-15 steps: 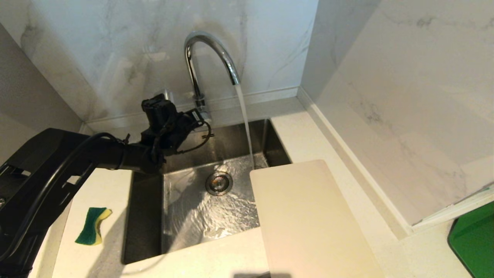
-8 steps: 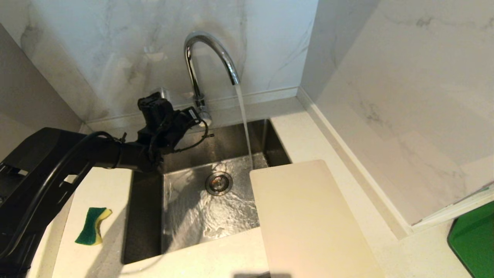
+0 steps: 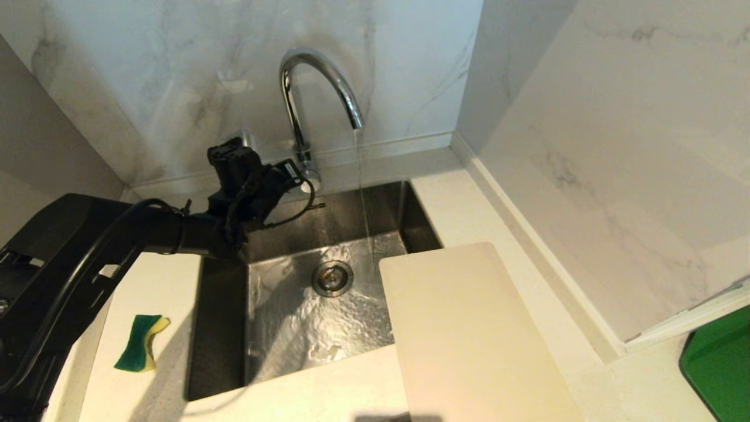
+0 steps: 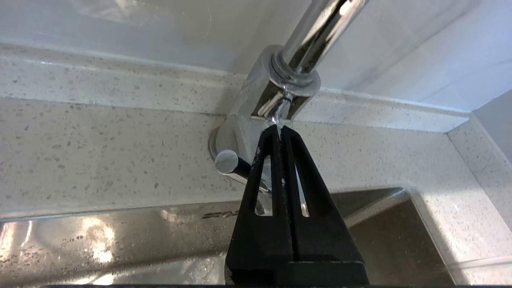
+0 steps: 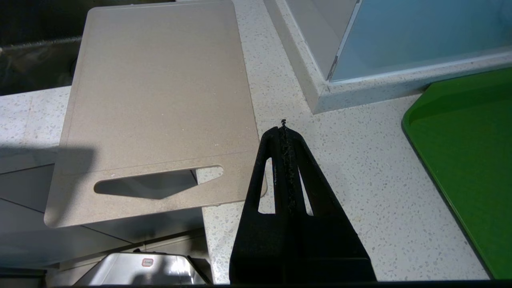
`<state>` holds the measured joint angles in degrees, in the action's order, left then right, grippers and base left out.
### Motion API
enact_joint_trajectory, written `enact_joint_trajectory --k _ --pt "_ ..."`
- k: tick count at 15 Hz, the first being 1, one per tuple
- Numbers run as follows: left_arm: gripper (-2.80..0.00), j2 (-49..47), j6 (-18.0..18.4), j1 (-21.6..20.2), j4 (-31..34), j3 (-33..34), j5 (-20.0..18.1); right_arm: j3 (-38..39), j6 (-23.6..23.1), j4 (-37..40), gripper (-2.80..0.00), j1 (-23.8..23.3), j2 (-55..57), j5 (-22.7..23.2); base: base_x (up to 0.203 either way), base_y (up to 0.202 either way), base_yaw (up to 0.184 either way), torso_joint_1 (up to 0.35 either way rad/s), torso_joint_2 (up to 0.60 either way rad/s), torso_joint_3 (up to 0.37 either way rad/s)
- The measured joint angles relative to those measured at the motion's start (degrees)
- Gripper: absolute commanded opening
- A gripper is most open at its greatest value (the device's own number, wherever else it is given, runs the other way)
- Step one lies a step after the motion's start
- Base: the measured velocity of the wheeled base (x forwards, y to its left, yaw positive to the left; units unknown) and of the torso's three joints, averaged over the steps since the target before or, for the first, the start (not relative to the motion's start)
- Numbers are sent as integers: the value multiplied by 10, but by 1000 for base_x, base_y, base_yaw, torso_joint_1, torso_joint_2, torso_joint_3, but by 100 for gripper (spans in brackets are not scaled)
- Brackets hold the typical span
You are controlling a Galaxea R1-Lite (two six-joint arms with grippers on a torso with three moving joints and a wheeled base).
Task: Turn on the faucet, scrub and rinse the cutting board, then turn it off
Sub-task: Turn off the tap
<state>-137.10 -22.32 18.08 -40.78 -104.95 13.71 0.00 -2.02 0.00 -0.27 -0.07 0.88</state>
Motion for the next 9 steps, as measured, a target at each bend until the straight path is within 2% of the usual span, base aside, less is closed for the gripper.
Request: enact_joint_trajectory --k 9 --pt "-280 -9 0 -1 4 -12 -1 0 0 0 -280 0 0 0 0 0 0 0 0 0"
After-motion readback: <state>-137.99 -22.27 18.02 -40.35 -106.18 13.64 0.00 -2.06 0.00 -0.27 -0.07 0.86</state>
